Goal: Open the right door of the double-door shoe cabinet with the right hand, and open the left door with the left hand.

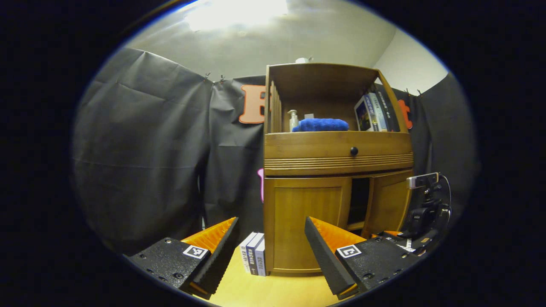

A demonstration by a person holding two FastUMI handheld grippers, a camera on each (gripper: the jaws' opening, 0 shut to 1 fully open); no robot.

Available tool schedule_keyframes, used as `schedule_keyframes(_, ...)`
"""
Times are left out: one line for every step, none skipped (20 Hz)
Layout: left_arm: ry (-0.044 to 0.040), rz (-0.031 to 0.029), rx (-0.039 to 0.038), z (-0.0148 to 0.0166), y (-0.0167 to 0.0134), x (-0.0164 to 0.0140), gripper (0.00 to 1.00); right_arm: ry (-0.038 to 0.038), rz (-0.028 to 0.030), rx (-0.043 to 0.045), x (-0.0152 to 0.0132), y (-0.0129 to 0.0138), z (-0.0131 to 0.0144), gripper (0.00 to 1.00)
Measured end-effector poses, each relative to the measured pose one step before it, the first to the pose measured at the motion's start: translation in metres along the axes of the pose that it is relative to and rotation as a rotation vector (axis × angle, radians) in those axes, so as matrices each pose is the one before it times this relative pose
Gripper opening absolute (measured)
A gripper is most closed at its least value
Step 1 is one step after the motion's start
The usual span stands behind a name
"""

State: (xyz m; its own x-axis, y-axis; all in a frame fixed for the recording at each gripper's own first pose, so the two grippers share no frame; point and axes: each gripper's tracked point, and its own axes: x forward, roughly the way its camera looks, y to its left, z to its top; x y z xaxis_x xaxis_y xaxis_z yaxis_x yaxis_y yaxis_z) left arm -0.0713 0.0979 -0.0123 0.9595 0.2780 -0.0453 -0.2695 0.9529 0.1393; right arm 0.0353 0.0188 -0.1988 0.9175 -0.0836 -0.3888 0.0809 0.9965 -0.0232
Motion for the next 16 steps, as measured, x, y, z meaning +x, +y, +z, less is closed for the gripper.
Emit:
schedule_keyframes(0.00162, -0.02341, -0.00252, -0.00112, -0.00714, 0.00006, 0.92, 0.00084, -0.00685, 0.00166, -0.00563, -0.00374, -0.00158, 0.27)
schedule_keyframes(0.00081, -0.02246, -0.00311, -0.00048, -0.00660, 0.00042, 0.94, 0.00086, -0.00889, 0.00181, -0.00780, -0.00578, -0.00112, 0.27)
schedule_keyframes(0.00142, -0.02092, -0.00376, -0.00084, -0.00644, -0.00028, 0.92, -0.00073, -0.00844, 0.00186, -0.00602, -0.00466, -0.00038, 0.27)
schedule_keyframes(0.00317, -0.02024, -0.00396, -0.00123, -0.00592, 0.00043, 0.92, -0.00030, -0.00843, 0.00082, -0.00549, -0.00517, -0.00138, 0.27)
schedule_keyframes(0.00331, -0.01814, -0.00463, -0.00234, -0.00550, -0.00003, 0.92, -0.00144, -0.00881, -0.00086, -0.00542, -0.00522, -0.00066, 0.27)
schedule_keyframes(0.00548, -0.01811, -0.00665, -0.00130, -0.00544, 0.00072, 0.94, -0.00126, -0.01176, -0.00439, -0.00575, -0.00596, -0.00079, 0.27)
schedule_keyframes(0.00795, -0.01922, -0.00853, -0.00332, -0.00583, 0.00134, 0.94, -0.00072, -0.01123, -0.00544, -0.00471, -0.00577, 0.00036, 0.26)
schedule_keyframes(0.00675, -0.01918, -0.00917, -0.00226, -0.00608, 0.00101, 0.94, -0.00004, -0.01177, -0.00321, -0.00512, -0.00597, -0.00238, 0.26)
schedule_keyframes(0.00622, -0.01842, -0.00899, -0.00218, -0.00607, 0.00005, 0.94, 0.00022, -0.01282, 0.00033, -0.00472, -0.00608, 0.00007, 0.26)
schedule_keyframes(0.00628, -0.01709, -0.00818, -0.00222, -0.00565, 0.00119, 0.94, 0.00051, -0.01358, 0.00250, -0.00437, -0.00751, -0.00060, 0.26)
schedule_keyframes(0.00526, -0.01716, -0.00708, -0.00317, -0.00599, 0.00132, 0.94, -0.00001, -0.01316, 0.00339, -0.00469, -0.00669, -0.00073, 0.26)
schedule_keyframes(0.00507, -0.01632, -0.00527, -0.00189, -0.00657, 0.00204, 0.94, 0.00077, -0.01298, 0.00331, -0.00449, -0.00659, -0.00187, 0.26)
schedule_keyframes(0.00285, -0.01453, -0.00343, -0.00171, -0.00562, 0.00139, 0.92, 0.00024, -0.01052, 0.00173, -0.00395, -0.00658, 0.00001, 0.26)
schedule_keyframes(0.00272, -0.01373, -0.00260, -0.00109, -0.00560, 0.00241, 0.94, -0.00092, -0.01017, -0.00158, -0.00351, -0.00768, -0.00086, 0.26)
schedule_keyframes(0.00456, -0.01430, -0.00309, -0.00326, -0.00695, 0.00180, 0.94, -0.00298, -0.01133, -0.00433, -0.00277, -0.00689, 0.00076, 0.26)
schedule_keyframes(0.00544, -0.01482, -0.00432, -0.00228, -0.00687, 0.00155, 0.94, -0.00255, -0.01144, -0.00766, -0.00295, -0.00664, -0.00002, 0.26)
